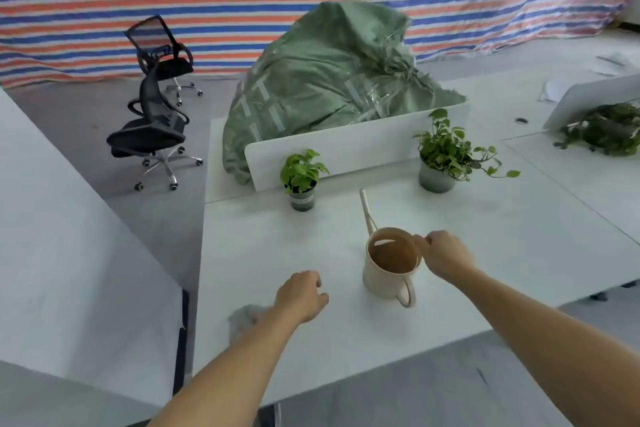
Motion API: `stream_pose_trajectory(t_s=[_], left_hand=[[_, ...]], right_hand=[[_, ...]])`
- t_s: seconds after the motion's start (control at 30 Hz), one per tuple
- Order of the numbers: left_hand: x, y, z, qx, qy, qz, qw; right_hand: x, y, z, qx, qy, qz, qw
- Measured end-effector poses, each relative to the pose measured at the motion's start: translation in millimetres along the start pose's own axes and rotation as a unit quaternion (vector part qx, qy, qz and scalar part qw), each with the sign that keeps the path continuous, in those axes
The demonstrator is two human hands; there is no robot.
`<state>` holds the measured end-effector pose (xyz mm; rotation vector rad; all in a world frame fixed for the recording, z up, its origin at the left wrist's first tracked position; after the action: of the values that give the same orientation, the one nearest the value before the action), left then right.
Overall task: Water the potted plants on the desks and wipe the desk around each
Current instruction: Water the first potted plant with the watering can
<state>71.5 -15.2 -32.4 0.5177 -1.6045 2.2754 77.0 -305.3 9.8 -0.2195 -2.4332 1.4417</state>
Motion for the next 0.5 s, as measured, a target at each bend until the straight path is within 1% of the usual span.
stream_pose_trajectory(t_s=[0.1,0.17,0.23,0.4,0.5], left_hand=[[-6,31,-7,-0.016,-0.022,-0.034,0.999],[-11,56,-13,-0.019,-0.037,-0.058,0.997],[-18,79,-18,-0.021,-0.049,-0.077,0.996],[-32,119,-22,-0.025,-0.076,-0.104,0.991],[-37,138,-21,-0.052,-0.081,-0.123,0.988]], right_hand=[[-5,36,29,-0.074,0.08,-0.061,0.992],[-5,65,45,-0.166,0.139,-0.103,0.971],[-8,86,56,-0.234,0.175,-0.124,0.948],[-8,118,58,-0.359,0.185,-0.145,0.903],[-10,125,56,-0.382,0.172,-0.135,0.898]])
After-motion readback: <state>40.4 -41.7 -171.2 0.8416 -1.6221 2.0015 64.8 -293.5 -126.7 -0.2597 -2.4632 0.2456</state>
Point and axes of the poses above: each hand's wrist, its own x-axis away from the middle knuckle, its own y-axis out of the palm, z = x × y, the point moved 8 cm from there along -x, towards the middle knuckle, and after that the axes turned 9 degrees about -y, right-handed, at the moved point
